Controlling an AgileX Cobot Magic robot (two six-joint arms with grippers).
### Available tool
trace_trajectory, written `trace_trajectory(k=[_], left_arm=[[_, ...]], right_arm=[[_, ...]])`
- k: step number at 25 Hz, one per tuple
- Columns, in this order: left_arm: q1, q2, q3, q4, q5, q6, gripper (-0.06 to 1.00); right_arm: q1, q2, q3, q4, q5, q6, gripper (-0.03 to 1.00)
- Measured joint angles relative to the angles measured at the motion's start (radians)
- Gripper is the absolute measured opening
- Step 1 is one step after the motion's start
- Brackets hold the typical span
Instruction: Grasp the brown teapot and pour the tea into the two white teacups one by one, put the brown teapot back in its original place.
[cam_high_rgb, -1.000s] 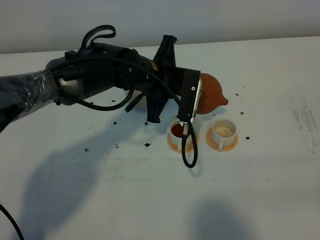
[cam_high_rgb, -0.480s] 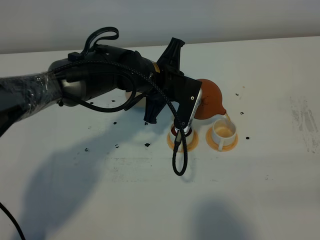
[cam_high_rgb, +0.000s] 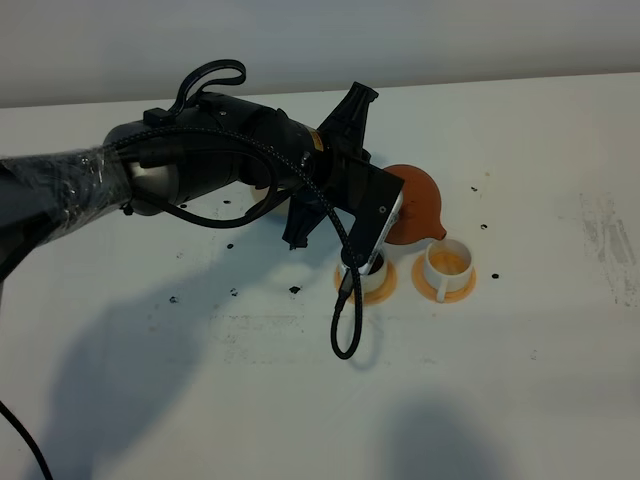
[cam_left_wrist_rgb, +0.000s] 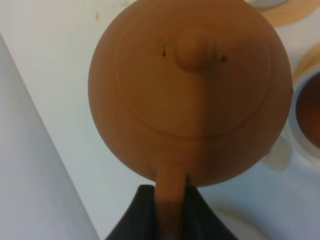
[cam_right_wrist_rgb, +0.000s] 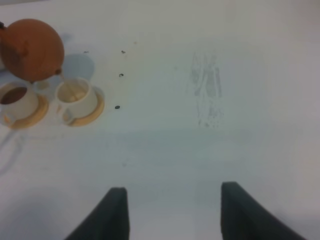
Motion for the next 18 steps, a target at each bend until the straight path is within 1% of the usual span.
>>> trace_trajectory(k=[10, 18], left_arm=[[0.0, 0.0, 0.0, 0.059, -0.011, 0.003, 0.09], [0.0, 0.0, 0.0, 0.098, -0.041, 0.003, 0.09]], right_arm=[[0.0, 0.0, 0.0, 0.0, 0.0, 0.0, 0.42], [0.0, 0.0, 0.0, 0.0, 0.0, 0.0, 0.42]])
